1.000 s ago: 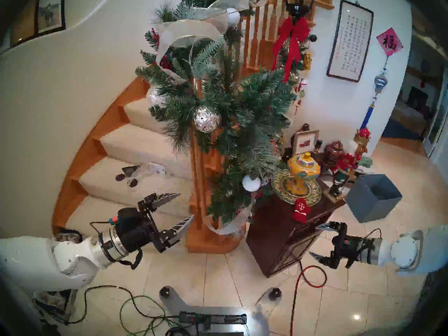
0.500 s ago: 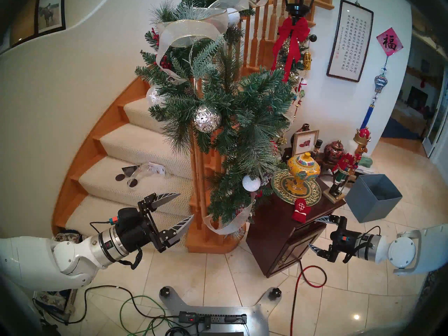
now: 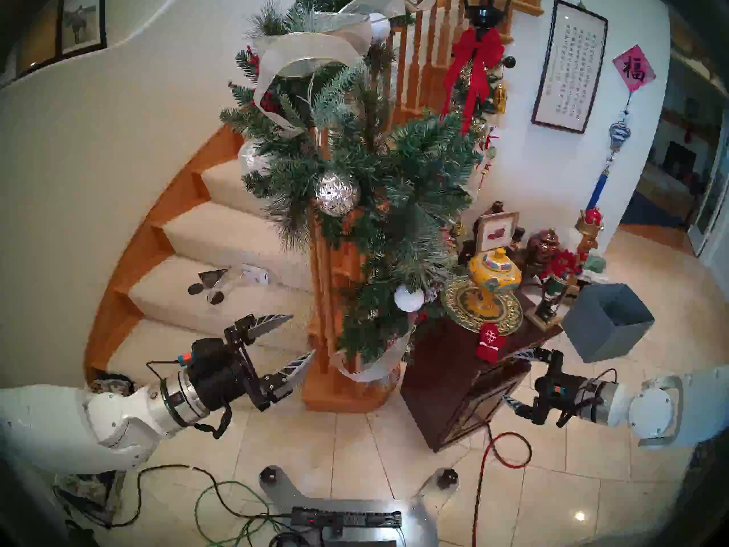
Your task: Hang the ornament onto the Christmas-tree-style decoration
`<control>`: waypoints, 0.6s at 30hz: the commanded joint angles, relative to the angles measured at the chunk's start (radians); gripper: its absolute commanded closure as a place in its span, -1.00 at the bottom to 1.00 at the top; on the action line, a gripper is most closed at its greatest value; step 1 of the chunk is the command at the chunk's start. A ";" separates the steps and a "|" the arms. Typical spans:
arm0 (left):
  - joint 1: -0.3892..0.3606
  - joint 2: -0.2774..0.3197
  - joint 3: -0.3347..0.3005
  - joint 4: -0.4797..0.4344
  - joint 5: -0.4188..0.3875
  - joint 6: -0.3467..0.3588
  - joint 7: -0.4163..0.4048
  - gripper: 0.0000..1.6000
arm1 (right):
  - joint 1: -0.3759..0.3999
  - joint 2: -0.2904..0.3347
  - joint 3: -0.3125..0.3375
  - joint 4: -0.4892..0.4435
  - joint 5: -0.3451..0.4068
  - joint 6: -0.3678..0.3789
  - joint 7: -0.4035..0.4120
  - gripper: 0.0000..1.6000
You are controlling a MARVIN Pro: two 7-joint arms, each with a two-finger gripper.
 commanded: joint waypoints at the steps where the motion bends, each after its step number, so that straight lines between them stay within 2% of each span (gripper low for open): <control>1: -0.002 0.000 -0.002 -0.001 0.000 -0.001 -0.001 -1.00 | -0.053 0.000 0.060 0.005 -0.021 0.018 -0.015 -1.00; 6: -0.002 0.000 -0.002 -0.001 0.000 -0.001 -0.001 -1.00 | -0.088 0.000 0.109 0.009 0.005 0.027 0.002 -1.00; 18: -0.002 0.000 -0.002 -0.001 0.001 -0.001 -0.001 -1.00 | -0.173 0.000 0.193 0.015 0.017 0.034 -0.001 -1.00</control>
